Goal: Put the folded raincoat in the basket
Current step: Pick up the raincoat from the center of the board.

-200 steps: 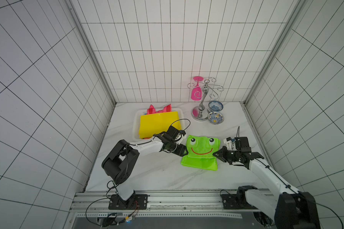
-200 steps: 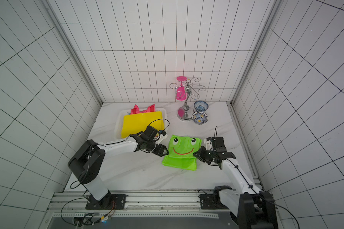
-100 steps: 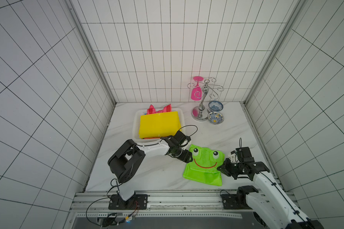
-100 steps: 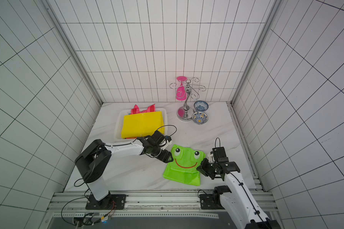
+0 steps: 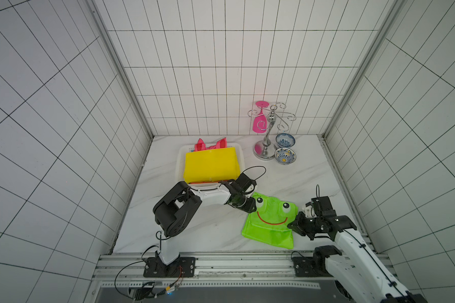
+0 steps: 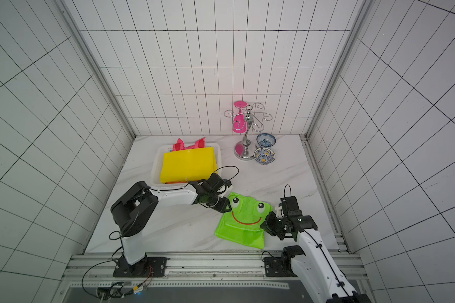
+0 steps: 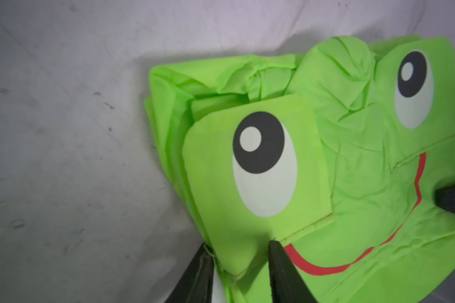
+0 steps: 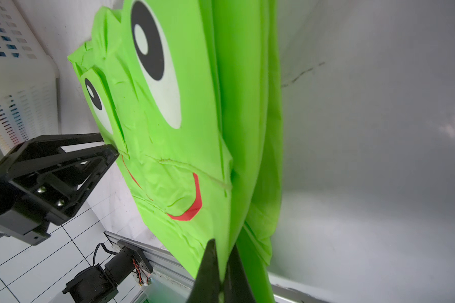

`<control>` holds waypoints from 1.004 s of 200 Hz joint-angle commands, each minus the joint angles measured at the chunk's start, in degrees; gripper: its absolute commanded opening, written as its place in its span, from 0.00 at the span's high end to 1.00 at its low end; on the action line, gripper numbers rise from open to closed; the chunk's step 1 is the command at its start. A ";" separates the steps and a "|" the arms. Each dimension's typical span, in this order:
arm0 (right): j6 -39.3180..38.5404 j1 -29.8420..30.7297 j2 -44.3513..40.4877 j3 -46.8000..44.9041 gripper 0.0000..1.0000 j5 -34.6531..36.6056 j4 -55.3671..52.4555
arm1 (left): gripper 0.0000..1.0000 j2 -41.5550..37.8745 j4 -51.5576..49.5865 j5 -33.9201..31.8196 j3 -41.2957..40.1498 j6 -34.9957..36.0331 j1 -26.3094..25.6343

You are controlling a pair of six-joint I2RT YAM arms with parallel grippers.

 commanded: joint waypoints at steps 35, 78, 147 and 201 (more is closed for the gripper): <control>-0.13 0.60 -0.42 -0.75 1.00 -0.62 0.71 | 1.00 -0.08 -1.51 0.68 -0.91 2.83 -0.74; -1.60 0.61 -3.85 -1.23 1.00 -3.30 5.31 | 1.00 -7.68 0.60 -0.01 -2.40 5.66 -0.66; -3.61 0.72 -7.09 3.45 1.00 -5.67 8.75 | 1.00 -17.54 -4.27 2.22 -0.78 8.28 1.51; -5.21 1.83 -3.62 12.11 1.00 -7.49 12.06 | 1.00 -25.38 -12.60 4.41 3.85 11.18 8.43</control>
